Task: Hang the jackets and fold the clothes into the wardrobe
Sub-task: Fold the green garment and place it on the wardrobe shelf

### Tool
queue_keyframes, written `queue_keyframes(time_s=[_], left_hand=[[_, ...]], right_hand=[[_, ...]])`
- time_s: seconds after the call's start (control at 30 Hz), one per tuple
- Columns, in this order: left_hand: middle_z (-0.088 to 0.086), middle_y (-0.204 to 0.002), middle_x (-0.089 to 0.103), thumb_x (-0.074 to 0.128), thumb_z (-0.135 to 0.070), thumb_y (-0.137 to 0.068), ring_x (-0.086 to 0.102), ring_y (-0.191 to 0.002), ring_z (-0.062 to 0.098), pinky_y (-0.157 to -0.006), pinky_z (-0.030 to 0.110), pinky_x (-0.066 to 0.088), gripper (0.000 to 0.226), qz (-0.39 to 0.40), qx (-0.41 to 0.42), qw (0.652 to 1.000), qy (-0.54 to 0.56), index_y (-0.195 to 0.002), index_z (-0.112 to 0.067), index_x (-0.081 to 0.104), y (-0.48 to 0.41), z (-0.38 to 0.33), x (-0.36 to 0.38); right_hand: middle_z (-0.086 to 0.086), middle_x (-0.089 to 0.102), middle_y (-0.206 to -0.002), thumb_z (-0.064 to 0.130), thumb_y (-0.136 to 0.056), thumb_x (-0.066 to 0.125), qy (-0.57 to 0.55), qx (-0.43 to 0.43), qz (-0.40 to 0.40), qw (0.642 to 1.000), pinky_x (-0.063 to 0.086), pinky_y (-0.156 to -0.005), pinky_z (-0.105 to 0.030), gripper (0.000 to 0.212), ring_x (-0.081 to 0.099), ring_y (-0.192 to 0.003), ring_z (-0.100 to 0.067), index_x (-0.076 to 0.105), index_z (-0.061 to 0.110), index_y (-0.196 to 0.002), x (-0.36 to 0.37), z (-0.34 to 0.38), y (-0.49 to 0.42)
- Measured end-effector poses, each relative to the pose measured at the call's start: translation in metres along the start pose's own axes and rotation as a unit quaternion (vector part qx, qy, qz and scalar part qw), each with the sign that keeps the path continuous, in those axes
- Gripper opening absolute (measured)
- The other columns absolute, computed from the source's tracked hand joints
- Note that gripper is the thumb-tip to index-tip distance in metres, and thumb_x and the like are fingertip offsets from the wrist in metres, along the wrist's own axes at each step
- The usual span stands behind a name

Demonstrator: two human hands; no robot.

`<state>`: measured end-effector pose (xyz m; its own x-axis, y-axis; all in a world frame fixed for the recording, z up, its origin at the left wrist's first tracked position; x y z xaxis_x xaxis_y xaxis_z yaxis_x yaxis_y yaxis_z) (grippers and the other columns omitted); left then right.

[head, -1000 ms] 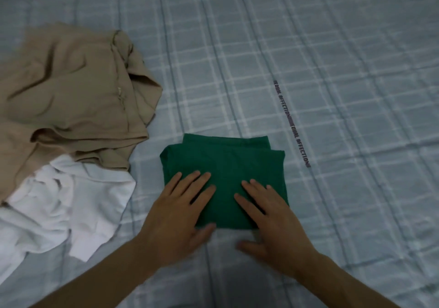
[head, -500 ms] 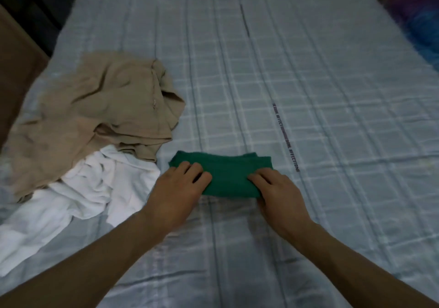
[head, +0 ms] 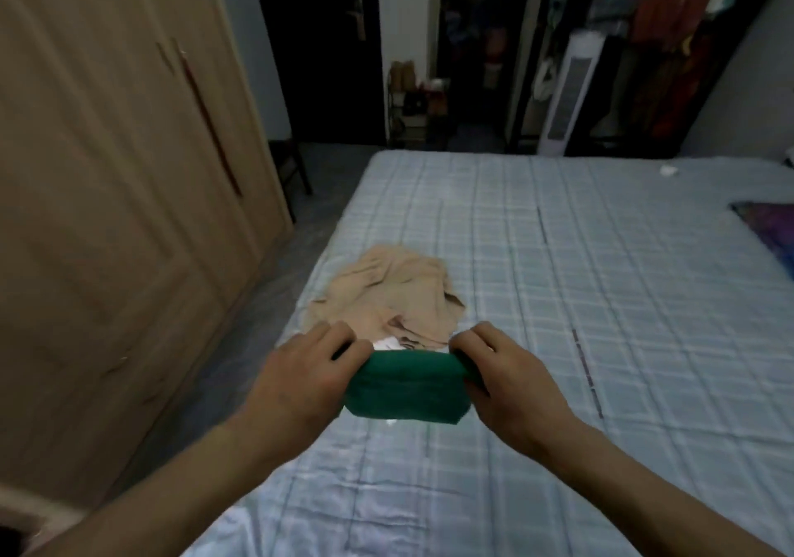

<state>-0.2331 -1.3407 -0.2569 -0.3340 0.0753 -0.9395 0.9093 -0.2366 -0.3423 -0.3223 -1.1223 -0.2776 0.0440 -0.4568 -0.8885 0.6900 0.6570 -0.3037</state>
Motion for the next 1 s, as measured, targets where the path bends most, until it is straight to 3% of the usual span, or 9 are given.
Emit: queue_keyframes(time_s=[0.1,0.23,0.43,0.57,0.83,1.0], left_hand=[[-0.001,-0.092,0.057,0.083,-0.004,-0.053,0.055,-0.074,0.022,-0.048,0.036,0.047,0.053,-0.019,-0.058,0.998,-0.031,-0.099,-0.019,0.061,0.038,0.018,-0.069],[-0.003,-0.096,0.053,0.082,-0.014,-0.058,0.055,-0.078,0.021,-0.053,0.035,0.048,0.05,-0.018,-0.112,0.99,-0.084,-0.1,-0.023,0.057,0.095,0.04,-0.146],[0.0,-0.098,0.052,0.072,-0.017,-0.069,0.057,-0.083,0.024,-0.055,0.037,0.052,0.04,-0.022,-0.236,0.957,-0.17,-0.102,-0.023,0.05,0.167,0.061,-0.228],[0.001,-0.099,0.055,0.073,-0.014,-0.07,0.06,-0.082,0.025,-0.051,0.035,0.052,0.035,-0.025,-0.328,0.917,-0.227,-0.101,-0.02,0.056,0.205,0.056,-0.27],[0.001,-0.102,0.056,0.073,-0.014,-0.073,0.059,-0.081,0.024,-0.04,0.035,0.049,0.041,-0.028,-0.498,0.815,-0.294,-0.107,-0.024,0.052,0.313,0.021,-0.313],[-0.002,-0.103,0.052,0.069,-0.016,-0.079,0.057,-0.082,0.022,-0.041,0.036,0.049,0.035,-0.029,-0.559,0.771,-0.305,-0.108,-0.024,0.052,0.397,-0.005,-0.337]], right_hand=[[0.007,0.053,-0.102,0.008,-0.079,0.067,-0.025,-0.056,-0.02,0.998,0.049,-0.059,-0.028,0.031,0.052,-0.08,-0.014,0.055,0.025,-0.102,-0.026,0.062,-0.025],[0.006,0.052,-0.106,0.003,-0.071,0.072,-0.07,-0.133,-0.02,0.988,0.034,-0.068,-0.008,0.039,0.05,-0.086,-0.011,0.058,0.025,-0.101,-0.037,0.138,-0.057],[0.006,0.045,-0.109,0.01,-0.077,0.068,-0.131,-0.288,-0.021,0.948,0.054,-0.07,-0.03,0.039,0.052,-0.087,-0.012,0.052,0.027,-0.108,-0.03,0.241,-0.106],[0.005,0.046,-0.107,0.008,-0.075,0.068,-0.173,-0.377,-0.005,0.91,0.048,-0.068,-0.025,0.04,0.053,-0.086,-0.013,0.053,0.026,-0.106,-0.026,0.302,-0.131],[0.007,0.046,-0.102,0.003,-0.075,0.068,-0.257,-0.518,0.06,0.814,0.05,-0.072,-0.032,0.035,0.052,-0.087,-0.012,0.058,0.021,-0.104,0.003,0.439,-0.129],[0.011,0.044,-0.101,0.007,-0.081,0.067,-0.284,-0.579,0.096,0.758,0.043,-0.071,-0.02,0.029,0.047,-0.089,-0.005,0.058,0.023,-0.104,0.022,0.526,-0.083]])
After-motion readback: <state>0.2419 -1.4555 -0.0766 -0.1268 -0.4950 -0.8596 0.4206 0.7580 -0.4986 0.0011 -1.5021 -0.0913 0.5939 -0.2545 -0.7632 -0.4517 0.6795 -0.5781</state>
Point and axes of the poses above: each hand's wrist, its own y-axis away from the middle knuckle, its own x-axis out of the palm, z = x × y, the point moved 3 cm from there along -y, towards the middle knuckle
